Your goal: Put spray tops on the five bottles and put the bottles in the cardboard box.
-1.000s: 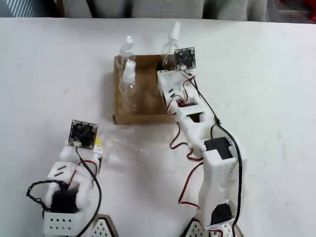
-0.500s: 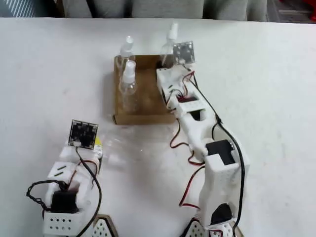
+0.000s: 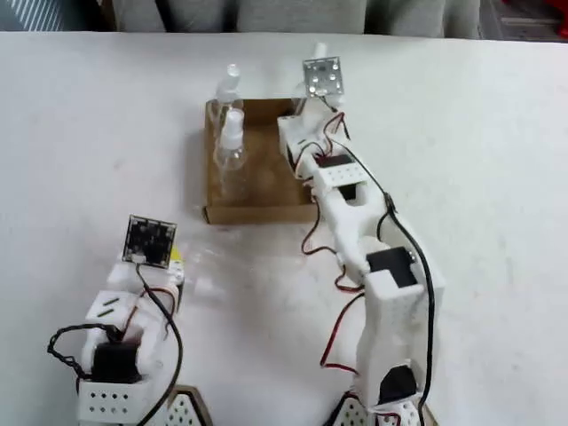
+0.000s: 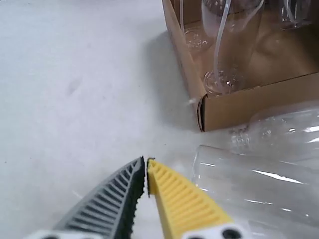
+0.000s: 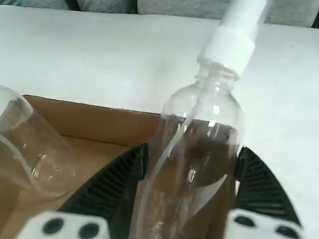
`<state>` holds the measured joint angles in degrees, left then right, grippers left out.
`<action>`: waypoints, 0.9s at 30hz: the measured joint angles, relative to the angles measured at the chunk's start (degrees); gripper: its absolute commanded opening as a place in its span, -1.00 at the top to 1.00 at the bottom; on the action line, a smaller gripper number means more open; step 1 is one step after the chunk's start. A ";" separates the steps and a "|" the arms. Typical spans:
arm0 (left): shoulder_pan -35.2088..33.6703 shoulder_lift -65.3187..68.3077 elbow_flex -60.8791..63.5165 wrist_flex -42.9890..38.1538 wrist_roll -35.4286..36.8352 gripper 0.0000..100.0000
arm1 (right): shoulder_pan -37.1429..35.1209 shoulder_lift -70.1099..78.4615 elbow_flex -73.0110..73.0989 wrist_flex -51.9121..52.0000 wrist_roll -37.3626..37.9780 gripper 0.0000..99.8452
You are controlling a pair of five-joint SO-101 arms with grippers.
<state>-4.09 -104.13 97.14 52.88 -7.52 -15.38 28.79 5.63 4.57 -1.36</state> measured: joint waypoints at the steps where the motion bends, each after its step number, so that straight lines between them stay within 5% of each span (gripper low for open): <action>1: 0.00 0.00 0.00 0.00 0.00 0.95 | 0.09 0.62 -0.79 0.00 0.00 0.52; 6: 0.00 0.00 0.00 0.00 0.00 0.95 | 0.53 2.90 -5.54 3.52 0.00 0.55; 11: 0.00 0.00 0.00 0.00 0.00 0.95 | 0.97 3.87 -8.53 5.89 0.00 1.00; 14: 0.00 0.00 0.00 0.00 0.00 0.95 | 1.76 3.87 -8.53 5.89 0.00 0.88; 27: 0.00 0.00 0.00 0.00 0.00 0.95 | 2.37 0.44 -7.12 5.89 0.09 0.97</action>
<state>-4.09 -104.13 97.14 52.88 -7.52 -13.01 29.23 -1.49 10.46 -1.27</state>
